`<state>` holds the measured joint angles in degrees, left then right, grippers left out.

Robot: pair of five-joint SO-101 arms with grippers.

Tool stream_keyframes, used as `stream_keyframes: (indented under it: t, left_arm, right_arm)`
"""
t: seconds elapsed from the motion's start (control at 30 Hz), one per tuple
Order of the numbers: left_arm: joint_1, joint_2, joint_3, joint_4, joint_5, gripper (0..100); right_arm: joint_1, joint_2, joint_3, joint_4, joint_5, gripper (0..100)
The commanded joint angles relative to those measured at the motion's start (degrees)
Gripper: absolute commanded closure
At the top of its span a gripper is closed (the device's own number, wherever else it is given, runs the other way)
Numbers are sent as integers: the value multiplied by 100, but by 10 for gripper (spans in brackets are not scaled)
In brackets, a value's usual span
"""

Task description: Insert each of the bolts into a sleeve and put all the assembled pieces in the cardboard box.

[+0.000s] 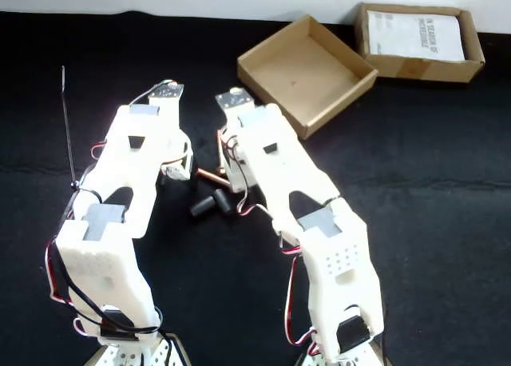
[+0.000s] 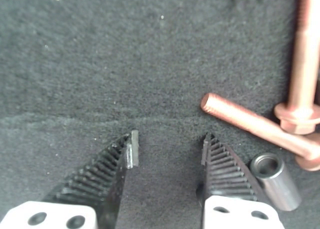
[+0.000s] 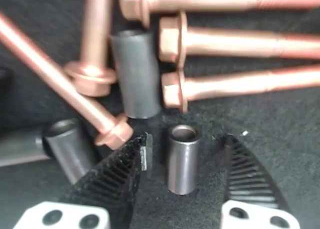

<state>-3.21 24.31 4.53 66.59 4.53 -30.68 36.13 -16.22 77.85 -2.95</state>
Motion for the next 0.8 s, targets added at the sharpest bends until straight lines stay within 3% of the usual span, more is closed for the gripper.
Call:
stream_keyframes:
  t: [0.0,0.37,0.47,0.77]
  left_arm:
    - [-13,-84,-13,-70,-44,786]
    - [-13,-84,-13,-70,-44,786]
    - [-13,-84,-13,-70,-44,786]
    - [-4,-84,22,-62,-44,787]
  right_arm:
    - [84,40,40,4,53,887]
    - [303,505,-4,22,62,910]
    - [374,479,-4,31,299,977]
    - [857,-1279,-936,866,527,991]
